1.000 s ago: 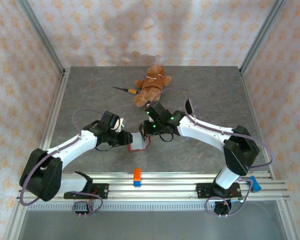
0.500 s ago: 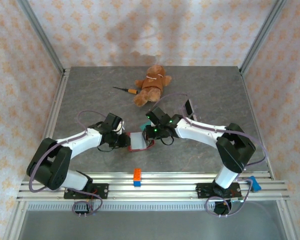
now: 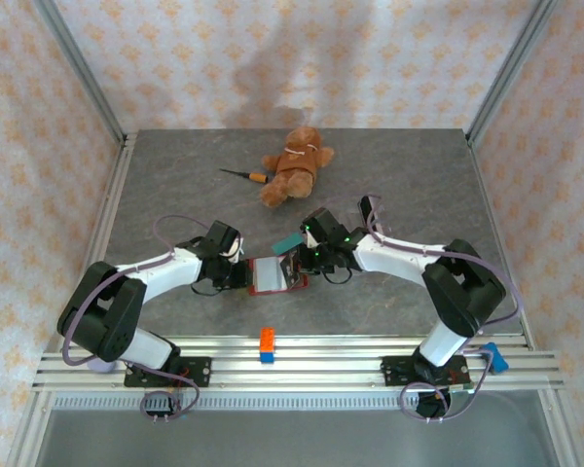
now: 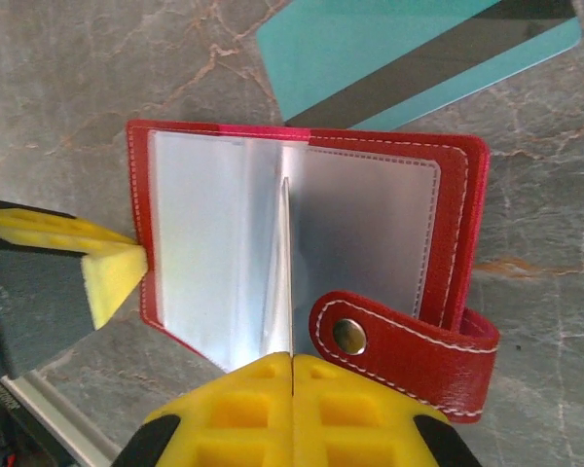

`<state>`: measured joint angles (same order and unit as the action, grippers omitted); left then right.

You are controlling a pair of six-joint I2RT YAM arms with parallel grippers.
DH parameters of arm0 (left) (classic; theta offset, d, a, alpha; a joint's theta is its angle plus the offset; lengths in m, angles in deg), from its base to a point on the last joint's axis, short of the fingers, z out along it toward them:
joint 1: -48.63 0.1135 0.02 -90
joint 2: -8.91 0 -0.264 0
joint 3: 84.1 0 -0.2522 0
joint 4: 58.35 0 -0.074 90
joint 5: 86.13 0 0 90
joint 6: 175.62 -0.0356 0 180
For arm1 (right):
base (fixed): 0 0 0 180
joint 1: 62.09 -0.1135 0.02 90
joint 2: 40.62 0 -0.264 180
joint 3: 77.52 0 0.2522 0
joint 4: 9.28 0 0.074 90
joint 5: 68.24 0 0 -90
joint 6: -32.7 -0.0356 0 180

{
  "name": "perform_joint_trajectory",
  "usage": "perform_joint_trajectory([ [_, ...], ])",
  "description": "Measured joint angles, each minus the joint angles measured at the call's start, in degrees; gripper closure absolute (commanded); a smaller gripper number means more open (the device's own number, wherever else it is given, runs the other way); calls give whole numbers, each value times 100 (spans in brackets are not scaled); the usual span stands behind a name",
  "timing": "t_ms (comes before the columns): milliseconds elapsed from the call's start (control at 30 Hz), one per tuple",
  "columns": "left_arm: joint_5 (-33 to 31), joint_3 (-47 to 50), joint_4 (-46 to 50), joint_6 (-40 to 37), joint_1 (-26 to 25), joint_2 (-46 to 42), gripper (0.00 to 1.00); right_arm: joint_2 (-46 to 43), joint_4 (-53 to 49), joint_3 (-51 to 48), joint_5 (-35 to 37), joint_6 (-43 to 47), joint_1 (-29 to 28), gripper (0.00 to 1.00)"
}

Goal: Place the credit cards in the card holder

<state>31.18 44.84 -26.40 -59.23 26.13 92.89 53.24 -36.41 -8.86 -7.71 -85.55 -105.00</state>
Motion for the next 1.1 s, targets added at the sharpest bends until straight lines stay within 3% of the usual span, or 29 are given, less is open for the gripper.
perform_joint_trajectory([
  [333, 0, -103, 66, -94, 0, 94, 89, -269, 697, -496, -796, -149, 400, 100],
  [533, 2, -103, 68, -101, 0, 98, 89, 70, 1228, -605, -1379, -352, 424, 100],
  [1100, 4, -118, 74, -101, 0, 129, 89, 297, 1436, -758, -1867, -387, 811, 100],
])
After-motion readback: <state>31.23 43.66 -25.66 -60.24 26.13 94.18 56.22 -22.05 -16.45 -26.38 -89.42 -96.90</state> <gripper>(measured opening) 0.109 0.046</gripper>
